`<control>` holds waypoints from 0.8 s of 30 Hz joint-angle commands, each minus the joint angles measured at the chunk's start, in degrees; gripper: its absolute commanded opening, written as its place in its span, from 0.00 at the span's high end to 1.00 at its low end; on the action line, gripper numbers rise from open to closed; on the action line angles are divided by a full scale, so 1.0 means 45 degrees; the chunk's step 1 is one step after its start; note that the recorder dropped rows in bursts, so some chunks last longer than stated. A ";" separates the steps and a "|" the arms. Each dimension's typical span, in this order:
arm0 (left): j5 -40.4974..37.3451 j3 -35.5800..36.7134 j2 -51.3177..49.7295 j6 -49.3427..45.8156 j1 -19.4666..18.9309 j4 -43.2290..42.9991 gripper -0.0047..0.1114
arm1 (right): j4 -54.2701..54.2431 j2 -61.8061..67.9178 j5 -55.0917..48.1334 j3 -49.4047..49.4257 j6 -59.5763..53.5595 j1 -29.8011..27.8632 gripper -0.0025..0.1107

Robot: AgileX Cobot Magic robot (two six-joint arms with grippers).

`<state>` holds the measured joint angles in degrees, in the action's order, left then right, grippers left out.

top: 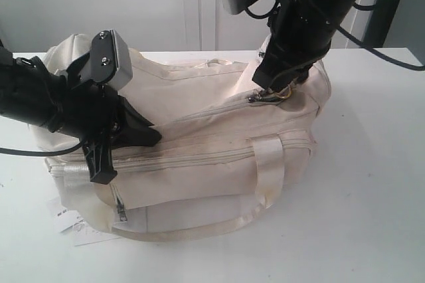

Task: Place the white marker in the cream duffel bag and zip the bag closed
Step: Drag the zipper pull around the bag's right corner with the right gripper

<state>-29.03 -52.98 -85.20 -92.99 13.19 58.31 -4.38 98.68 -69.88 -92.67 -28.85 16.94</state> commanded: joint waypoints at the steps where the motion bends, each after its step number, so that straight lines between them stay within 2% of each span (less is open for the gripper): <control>1: -0.0108 0.0085 0.0120 0.0151 -0.0105 -0.0305 0.96 | 0.0467 -0.0124 -0.0018 0.0028 0.0016 -0.0229 0.98; 24: -0.0108 0.0085 0.0120 0.0210 -0.0105 -0.0354 0.96 | 0.0277 -0.0124 -0.0018 0.0028 -0.0779 -0.1656 0.98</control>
<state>-29.03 -52.98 -85.20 -92.56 13.19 58.01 -5.47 98.68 -70.11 -92.67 -31.34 10.33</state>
